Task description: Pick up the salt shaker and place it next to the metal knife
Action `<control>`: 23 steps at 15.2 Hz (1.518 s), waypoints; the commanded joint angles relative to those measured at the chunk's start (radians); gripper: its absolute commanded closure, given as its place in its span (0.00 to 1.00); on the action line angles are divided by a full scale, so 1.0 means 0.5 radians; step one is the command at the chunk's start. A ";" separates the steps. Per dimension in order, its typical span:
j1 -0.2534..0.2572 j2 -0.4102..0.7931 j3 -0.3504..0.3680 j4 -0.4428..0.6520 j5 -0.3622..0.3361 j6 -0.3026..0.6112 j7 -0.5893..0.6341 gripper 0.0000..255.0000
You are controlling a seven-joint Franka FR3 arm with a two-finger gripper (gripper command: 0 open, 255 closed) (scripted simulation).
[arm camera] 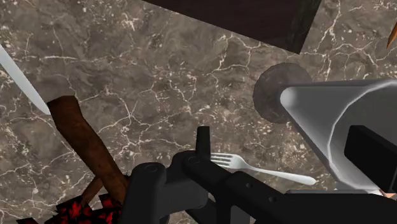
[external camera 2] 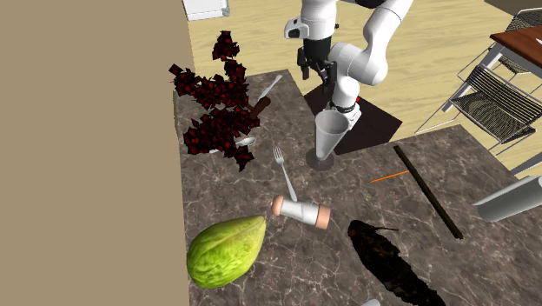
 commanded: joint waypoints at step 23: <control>-0.021 1.546 0.739 0.754 -0.020 0.726 1.700 0.00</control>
